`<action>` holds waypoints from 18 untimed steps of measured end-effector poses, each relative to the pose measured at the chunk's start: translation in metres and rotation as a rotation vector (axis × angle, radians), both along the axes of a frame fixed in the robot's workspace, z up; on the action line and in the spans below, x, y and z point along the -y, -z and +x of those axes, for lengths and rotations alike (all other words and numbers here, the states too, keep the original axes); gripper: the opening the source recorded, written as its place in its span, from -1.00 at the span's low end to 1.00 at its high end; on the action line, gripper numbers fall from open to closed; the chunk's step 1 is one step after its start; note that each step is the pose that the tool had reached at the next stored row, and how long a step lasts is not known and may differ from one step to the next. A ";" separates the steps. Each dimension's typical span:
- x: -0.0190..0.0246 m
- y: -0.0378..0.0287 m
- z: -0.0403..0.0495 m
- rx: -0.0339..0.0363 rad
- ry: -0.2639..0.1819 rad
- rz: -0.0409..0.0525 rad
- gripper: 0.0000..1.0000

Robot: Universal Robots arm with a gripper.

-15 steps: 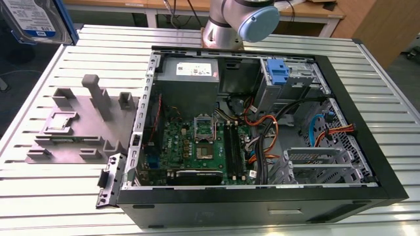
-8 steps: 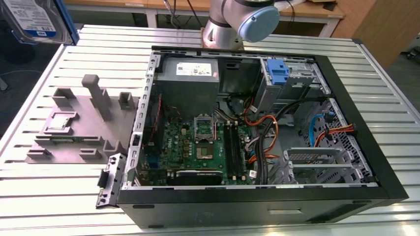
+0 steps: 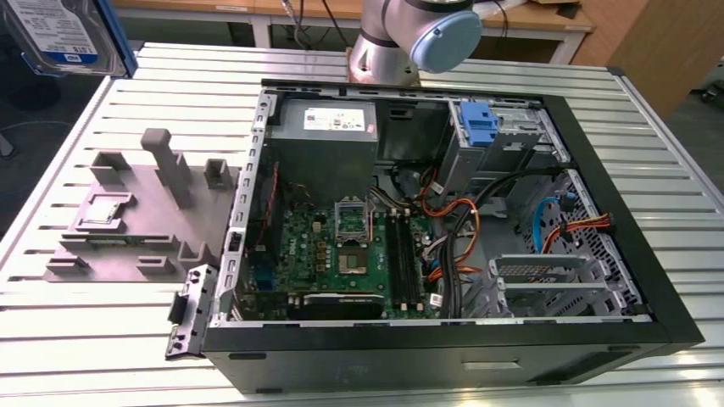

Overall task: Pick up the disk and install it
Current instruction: 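Pick up the disk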

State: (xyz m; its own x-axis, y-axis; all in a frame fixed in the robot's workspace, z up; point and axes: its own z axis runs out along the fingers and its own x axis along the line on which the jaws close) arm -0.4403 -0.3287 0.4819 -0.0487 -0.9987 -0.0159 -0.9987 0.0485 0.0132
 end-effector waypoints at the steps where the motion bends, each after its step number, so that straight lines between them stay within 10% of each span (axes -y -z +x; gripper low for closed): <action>1: 0.0000 -0.0001 0.0000 0.0000 0.000 0.0000 -0.26; 18: 0.0000 -0.0062 0.0013 0.0000 0.000 0.0000 -0.26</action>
State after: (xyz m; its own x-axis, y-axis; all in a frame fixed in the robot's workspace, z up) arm -0.4391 -0.3287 0.4882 -0.0487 -0.9987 -0.0160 -0.9987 0.0485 0.0132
